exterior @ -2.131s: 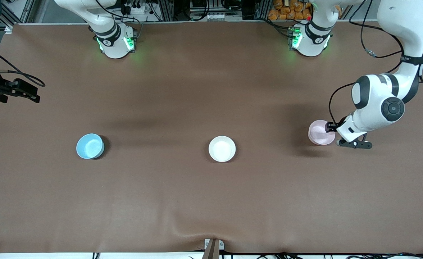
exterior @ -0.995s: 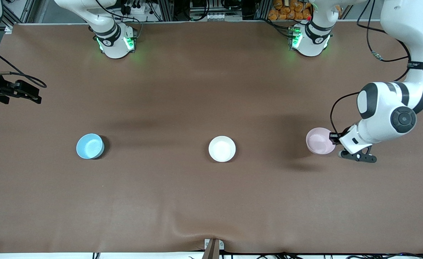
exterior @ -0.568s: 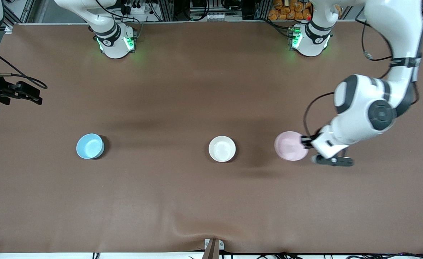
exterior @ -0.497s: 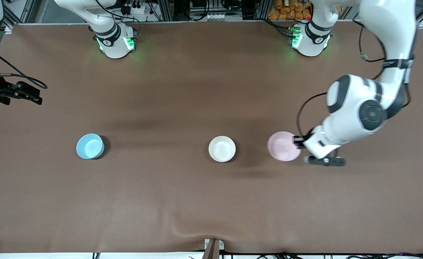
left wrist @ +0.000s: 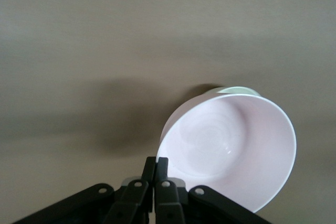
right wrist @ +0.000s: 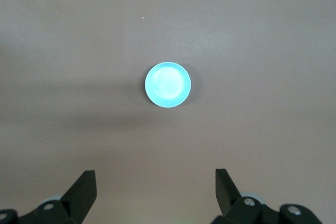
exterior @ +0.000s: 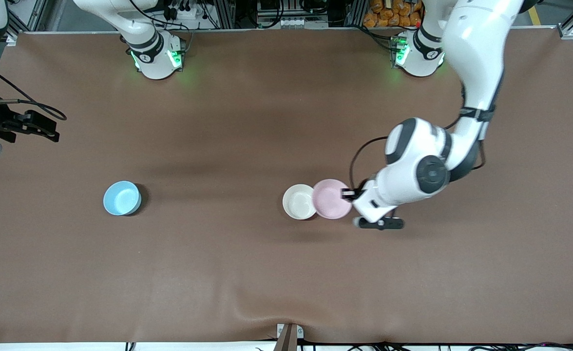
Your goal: Stack pink and blue bowls on white bowl
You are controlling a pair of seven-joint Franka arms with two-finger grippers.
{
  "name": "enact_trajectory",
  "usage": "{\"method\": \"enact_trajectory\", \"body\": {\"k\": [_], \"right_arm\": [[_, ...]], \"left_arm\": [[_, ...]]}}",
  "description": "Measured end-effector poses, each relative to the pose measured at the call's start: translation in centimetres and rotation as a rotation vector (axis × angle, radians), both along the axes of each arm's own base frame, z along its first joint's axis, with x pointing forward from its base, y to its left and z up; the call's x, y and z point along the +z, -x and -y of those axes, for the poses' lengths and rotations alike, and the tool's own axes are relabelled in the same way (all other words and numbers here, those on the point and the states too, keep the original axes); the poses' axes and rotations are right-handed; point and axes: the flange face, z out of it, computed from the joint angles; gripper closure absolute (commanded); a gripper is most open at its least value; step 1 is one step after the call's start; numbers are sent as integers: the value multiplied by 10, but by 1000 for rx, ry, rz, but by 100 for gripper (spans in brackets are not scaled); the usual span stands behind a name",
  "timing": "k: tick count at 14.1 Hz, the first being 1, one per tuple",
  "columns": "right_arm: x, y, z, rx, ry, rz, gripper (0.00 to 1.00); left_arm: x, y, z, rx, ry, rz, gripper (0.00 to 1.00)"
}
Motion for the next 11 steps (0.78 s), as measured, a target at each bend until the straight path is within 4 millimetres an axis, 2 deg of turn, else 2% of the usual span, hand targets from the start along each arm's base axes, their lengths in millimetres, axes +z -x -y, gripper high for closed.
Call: {"method": "enact_trajectory", "body": {"k": [3, 7, 11], "right_arm": [[-3, -4, -9, 15, 1, 6, 0], [-9, -7, -9, 15, 1, 4, 0], [-16, -10, -6, 9, 3, -9, 0]], "left_arm": [[-17, 4, 36, 22, 18, 38, 100], [-45, 8, 52, 24, 21, 42, 100], [-52, 12, 58, 17, 17, 38, 100]]}}
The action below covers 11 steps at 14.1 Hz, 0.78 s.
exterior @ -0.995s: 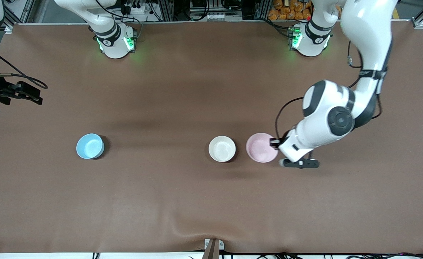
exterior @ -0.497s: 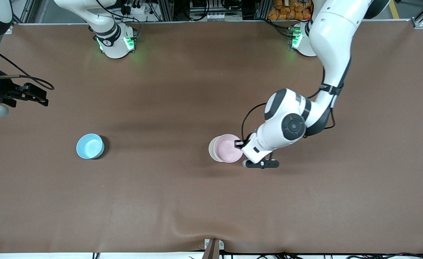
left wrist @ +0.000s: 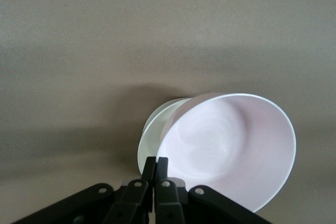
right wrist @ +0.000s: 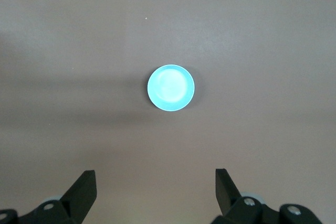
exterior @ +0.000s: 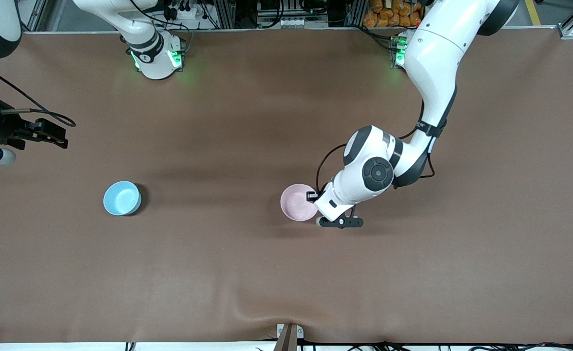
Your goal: Stack pink and blue bowls on white bowl
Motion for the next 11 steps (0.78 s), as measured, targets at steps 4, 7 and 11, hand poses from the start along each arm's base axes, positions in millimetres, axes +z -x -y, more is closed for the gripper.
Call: {"method": "enact_trajectory", "body": {"k": [4, 7, 11], "right_arm": [[-11, -4, 2, -4, 1, -21, 0], [-19, -4, 21, -32, 1, -35, 0], [-9, 0, 37, -58, 0, -17, 0]], "left_arm": [[-6, 2, -3, 0, -11, -14, 100], [-14, 6, -2, -6, -20, -30, 100], [-23, 16, 4, -20, -29, -45, 100]]}}
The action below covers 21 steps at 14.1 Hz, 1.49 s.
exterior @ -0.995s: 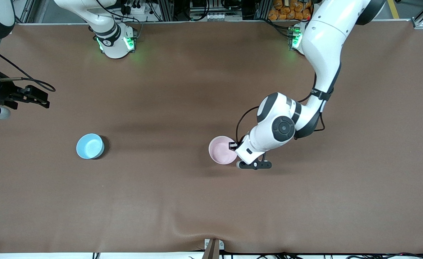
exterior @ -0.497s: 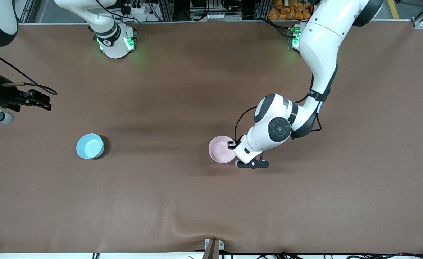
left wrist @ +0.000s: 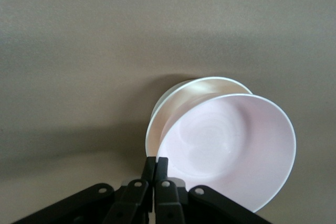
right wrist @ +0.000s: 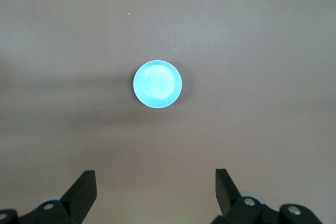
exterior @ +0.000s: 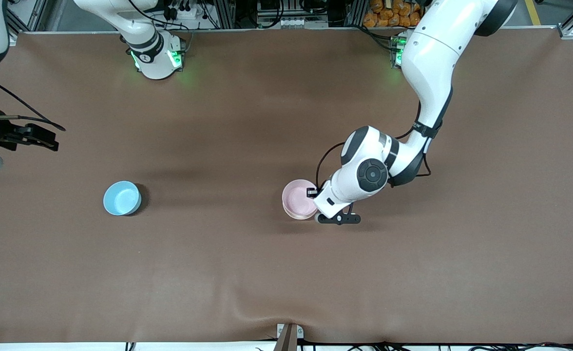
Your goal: Stack pink and blue bowls on white bowl
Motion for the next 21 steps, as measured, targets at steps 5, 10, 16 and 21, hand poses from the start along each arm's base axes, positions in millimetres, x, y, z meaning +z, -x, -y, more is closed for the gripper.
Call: {"method": "enact_trajectory", "body": {"k": [5, 10, 16, 21], "right_arm": [[-35, -8, 10, -14, 1, -24, 0], [-128, -22, 19, -24, 4, -42, 0], [-242, -47, 26, -23, -14, -88, 0], [-321, -57, 49, 7, -56, -75, 0]], "left_arm": [[-12, 1, -1, -6, -15, -8, 84], [-10, -3, -3, -1, -12, 0, 0], [33, -45, -57, 48, -48, 91, 0], [110, -81, -166, 81, -138, 140, 0]]}}
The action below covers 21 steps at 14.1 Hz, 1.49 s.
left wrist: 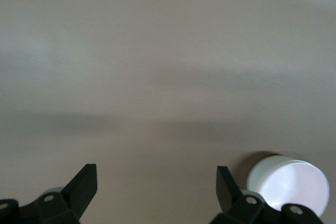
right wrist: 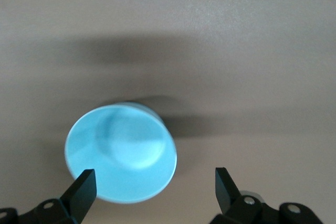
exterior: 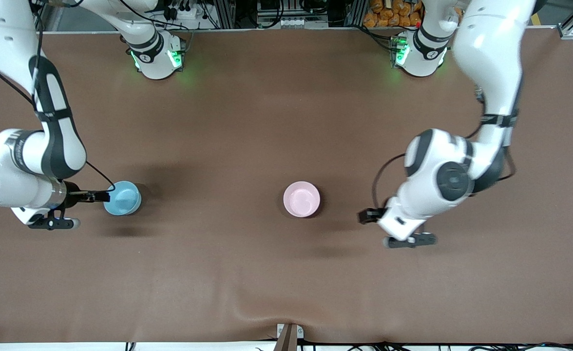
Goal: Stack pink and blue bowls on white bowl
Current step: 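Move the right gripper to the blue bowl while the left gripper withdraws, then grasp the blue bowl rim with the right gripper and lift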
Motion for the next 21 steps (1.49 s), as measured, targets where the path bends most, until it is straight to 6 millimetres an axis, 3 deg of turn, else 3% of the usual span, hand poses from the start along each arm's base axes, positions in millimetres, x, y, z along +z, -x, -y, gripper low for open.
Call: {"method": "enact_trajectory", "body": {"k": [4, 5, 7, 8, 11, 14, 16, 19, 21], "right_arm": [[-40, 1, -2, 36, -6, -29, 2], [-46, 3, -2, 45, -8, -37, 25], [-54, 4, 2, 53, -11, -49, 86], [-57, 5, 3, 51, -12, -53, 100], [-62, 6, 4, 23, -39, -53, 100], [-62, 5, 4, 17, -45, -48, 100], [-57, 2, 4, 19, -55, -36, 100], [-40, -9, -1, 30, -57, 2, 100], [-23, -14, -16, 50, -70, 13, 100]], "left_arm": [[33, -16, -96, -88, -42, 19, 0], [45, -16, -121, -133, -47, 18, 0], [81, -7, -156, -162, -67, -4, 0], [104, 2, -167, -157, -79, -13, 0], [176, 39, -180, -151, -95, -47, 0], [229, 74, -190, -144, -122, -64, 0], [262, 100, -209, -124, -138, -82, 0], [298, 136, -230, -104, -130, -103, 0], [306, 153, -229, -106, -125, -112, 0]]}}
